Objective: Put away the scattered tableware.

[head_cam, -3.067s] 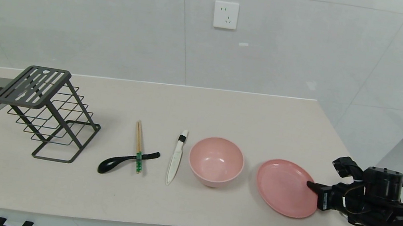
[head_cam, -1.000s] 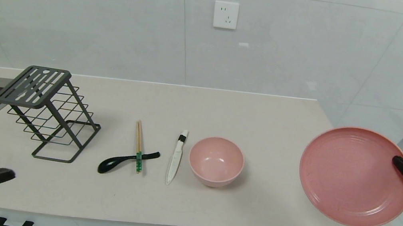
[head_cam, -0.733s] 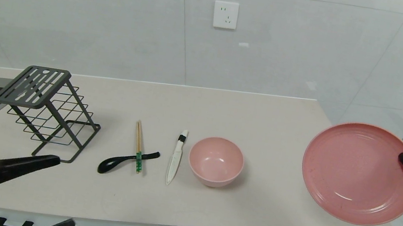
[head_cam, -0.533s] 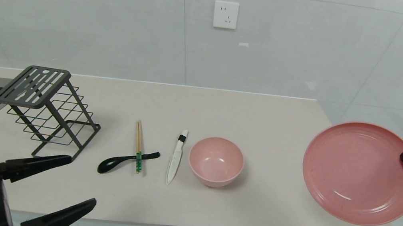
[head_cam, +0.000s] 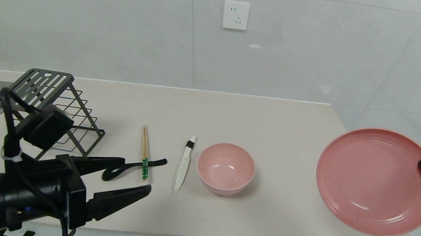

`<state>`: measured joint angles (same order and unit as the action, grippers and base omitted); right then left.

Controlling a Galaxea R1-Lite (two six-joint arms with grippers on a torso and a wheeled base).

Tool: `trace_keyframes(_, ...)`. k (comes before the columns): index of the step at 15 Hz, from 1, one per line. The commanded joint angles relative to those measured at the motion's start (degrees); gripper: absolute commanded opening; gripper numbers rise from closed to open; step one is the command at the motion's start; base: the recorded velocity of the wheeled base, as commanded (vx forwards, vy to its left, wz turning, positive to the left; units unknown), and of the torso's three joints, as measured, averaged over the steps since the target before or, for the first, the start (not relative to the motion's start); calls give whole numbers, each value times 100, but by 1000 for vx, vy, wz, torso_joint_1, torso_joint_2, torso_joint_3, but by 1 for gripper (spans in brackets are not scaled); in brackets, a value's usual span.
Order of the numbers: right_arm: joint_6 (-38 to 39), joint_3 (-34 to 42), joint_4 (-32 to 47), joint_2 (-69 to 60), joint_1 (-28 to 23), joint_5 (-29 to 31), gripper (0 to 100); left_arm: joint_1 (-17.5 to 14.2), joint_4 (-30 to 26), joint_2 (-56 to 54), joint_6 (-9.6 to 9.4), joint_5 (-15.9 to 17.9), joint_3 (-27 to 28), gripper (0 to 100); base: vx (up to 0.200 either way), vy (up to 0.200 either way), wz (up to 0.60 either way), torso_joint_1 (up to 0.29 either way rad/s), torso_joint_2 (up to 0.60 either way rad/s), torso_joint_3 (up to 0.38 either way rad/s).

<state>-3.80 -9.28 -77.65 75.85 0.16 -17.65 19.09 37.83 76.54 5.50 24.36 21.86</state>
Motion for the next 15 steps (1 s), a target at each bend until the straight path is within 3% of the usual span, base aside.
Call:
trace_keyframes(1,-6,5,-4,18,2,-1,0,156,5,563,4,-186,389,100,0,0,0,0,0,0)
trace_keyframes(5,-15,14,-4,26,11,-1,0,552,23,1319,-14,-476,1049,100,0,0,0,0,0,0)
trace_keyframes(9,-24,22,-4,44,11,-1,0,561,788,2277,-5,-731,1576,100,0,0,0,0,0,0)
trace_keyframes(15,-33,31,-4,97,11,-1,0,561,849,3024,13,-1073,2279,100,0,0,0,0,0,0)
